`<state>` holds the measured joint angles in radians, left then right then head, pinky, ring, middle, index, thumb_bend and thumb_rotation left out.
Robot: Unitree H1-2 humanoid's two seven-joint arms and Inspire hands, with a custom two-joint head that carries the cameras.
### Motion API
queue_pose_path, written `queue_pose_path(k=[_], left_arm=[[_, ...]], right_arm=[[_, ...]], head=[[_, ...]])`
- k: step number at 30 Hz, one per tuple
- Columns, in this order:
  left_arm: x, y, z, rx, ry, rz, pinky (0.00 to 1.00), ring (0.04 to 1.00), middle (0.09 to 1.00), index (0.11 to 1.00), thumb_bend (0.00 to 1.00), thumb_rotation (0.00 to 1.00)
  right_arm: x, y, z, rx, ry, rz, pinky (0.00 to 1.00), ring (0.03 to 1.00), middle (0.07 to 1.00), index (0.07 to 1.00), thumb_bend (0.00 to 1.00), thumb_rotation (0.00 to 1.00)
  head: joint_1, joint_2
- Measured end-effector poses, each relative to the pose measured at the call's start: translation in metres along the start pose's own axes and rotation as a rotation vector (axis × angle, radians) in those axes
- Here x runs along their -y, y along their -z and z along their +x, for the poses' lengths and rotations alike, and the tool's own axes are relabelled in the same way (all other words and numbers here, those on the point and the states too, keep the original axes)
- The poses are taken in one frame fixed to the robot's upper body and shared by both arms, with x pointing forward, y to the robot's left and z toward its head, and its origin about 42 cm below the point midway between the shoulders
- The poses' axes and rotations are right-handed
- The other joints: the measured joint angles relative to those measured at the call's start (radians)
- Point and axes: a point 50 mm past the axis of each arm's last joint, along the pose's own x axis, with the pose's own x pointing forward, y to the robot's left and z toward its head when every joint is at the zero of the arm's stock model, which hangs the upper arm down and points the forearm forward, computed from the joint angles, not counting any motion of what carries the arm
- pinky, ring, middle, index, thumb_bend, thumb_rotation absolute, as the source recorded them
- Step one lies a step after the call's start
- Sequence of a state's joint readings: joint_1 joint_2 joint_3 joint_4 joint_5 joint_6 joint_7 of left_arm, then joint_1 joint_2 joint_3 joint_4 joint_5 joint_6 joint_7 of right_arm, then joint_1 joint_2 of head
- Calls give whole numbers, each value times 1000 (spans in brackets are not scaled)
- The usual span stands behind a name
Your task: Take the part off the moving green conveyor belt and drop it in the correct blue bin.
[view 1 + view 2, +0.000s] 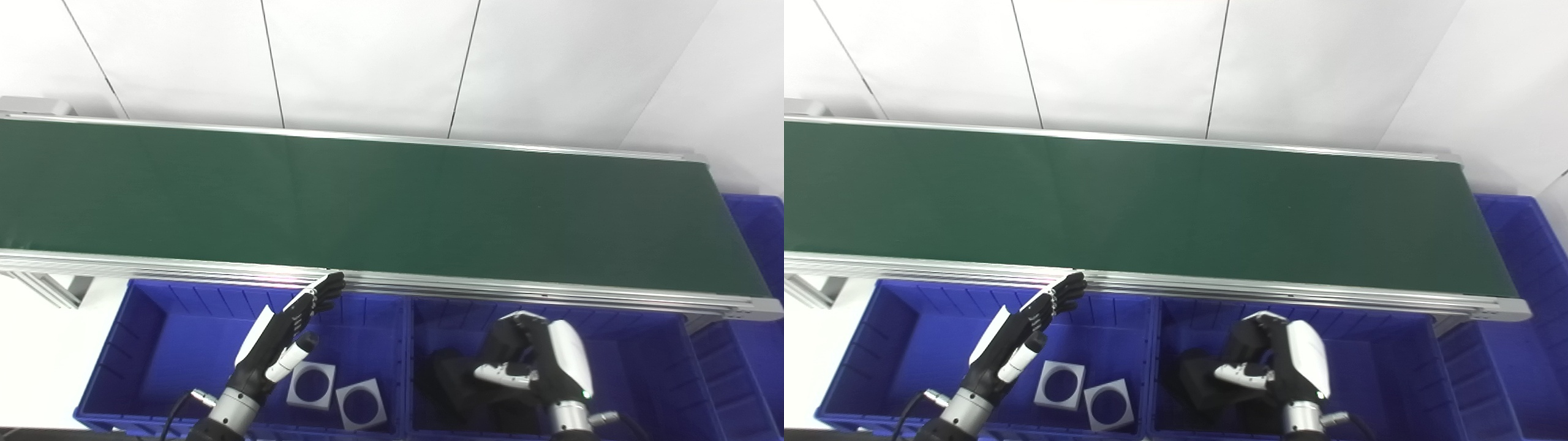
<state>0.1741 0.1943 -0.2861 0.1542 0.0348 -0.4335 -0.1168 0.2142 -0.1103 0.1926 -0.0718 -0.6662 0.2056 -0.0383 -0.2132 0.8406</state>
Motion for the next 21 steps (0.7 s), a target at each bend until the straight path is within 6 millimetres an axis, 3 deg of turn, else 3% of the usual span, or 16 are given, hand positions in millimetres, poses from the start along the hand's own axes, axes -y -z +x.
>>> queue_pose_path(k=[1, 5, 8, 11, 13, 19, 21], left_arm=[[-1, 0, 0, -1, 2, 1, 862, 891, 897, 891, 698, 956], [-3, 1, -2, -4, 0, 3, 868, 895, 899, 890, 704, 941], [-5, 1, -3, -6, -7, 4, 865, 893, 900, 890, 696, 941], [-6, 2, -4, -10, -9, 4, 870, 897, 902, 891, 700, 937], [-5, 2, -5, -10, -4, 4, 865, 894, 901, 890, 697, 934], [-6, 1, -5, -10, -1, 19, 857, 887, 895, 886, 693, 946], [-6, 0, -5, -7, 0, 23, 853, 885, 893, 882, 696, 946]], right_arm=[[0, 0, 1, 0, -20, -14, 852, 924, 917, 842, 744, 157], [4, 1, 0, -6, -21, -46, 971, 993, 990, 921, 821, 288], [2, 0, -4, -7, 6, -45, 980, 1000, 1000, 990, 883, 357], [-1, -3, -10, 0, 61, -13, 982, 1000, 1000, 999, 907, 354], [-3, -4, -16, 30, 97, 10, 930, 1000, 1000, 1000, 916, 374], [-4, -11, -24, 160, 204, 87, 864, 1000, 1000, 1000, 891, 447], [-5, -14, -25, 213, 219, 117, 910, 1000, 1000, 1000, 874, 459]], head=[[-2, -2], [-5, 0], [-6, 0], [-5, 0], [-5, 2], [-2, 2], [0, 2]])
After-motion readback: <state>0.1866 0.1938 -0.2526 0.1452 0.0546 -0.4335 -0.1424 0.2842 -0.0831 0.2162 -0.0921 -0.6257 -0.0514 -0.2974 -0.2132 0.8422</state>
